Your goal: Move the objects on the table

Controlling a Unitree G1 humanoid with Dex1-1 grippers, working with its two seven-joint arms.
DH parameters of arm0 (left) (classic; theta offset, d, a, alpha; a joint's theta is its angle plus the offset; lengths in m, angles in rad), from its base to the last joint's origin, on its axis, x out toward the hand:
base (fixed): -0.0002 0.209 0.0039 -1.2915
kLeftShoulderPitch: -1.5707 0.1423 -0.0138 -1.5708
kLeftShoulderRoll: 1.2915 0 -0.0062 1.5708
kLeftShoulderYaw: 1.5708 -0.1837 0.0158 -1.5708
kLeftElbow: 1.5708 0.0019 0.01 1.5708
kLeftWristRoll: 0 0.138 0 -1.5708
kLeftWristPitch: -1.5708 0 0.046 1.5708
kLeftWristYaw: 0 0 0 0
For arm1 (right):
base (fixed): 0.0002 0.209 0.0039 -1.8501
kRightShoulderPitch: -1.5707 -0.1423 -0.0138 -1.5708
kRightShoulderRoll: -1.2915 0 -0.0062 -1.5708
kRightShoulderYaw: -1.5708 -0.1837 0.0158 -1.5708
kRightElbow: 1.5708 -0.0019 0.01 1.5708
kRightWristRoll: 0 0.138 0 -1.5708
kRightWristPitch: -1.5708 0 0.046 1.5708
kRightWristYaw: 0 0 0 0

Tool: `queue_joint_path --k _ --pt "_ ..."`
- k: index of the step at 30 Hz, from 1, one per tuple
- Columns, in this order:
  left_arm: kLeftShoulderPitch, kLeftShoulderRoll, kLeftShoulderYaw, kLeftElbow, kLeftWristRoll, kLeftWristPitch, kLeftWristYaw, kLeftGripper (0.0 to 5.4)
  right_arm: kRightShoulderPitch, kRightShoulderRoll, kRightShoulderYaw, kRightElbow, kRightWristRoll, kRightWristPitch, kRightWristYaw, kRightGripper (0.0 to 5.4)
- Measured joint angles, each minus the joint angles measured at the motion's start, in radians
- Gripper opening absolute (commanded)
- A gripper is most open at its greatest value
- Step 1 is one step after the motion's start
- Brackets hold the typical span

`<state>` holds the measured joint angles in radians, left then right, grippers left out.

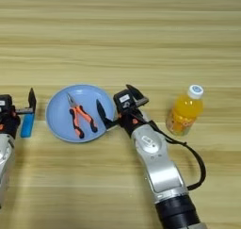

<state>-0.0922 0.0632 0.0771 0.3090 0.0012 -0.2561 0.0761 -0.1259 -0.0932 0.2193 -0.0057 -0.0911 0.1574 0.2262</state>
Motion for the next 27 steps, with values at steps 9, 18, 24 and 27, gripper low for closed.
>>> queue_joint_path --k 9,18,24,27 --pt "0.000 0.000 -0.001 0.003 0.000 -0.001 0.001 5.40 -0.149 0.108 0.059 0.168 0.006 0.032 0.020 5.37" --pt "0.001 -0.002 -0.003 0.000 0.001 -0.001 0.006 5.40 -0.238 0.186 0.075 0.496 0.000 -0.036 0.015 5.37" --pt "0.001 -0.003 -0.004 -0.003 0.002 0.000 0.009 5.40 -0.299 0.196 0.066 0.658 -0.009 -0.130 -0.003 5.37" --pt "0.001 -0.003 -0.004 -0.003 0.002 0.000 0.009 5.40 -0.312 0.202 0.064 0.694 -0.022 -0.155 -0.020 5.37"
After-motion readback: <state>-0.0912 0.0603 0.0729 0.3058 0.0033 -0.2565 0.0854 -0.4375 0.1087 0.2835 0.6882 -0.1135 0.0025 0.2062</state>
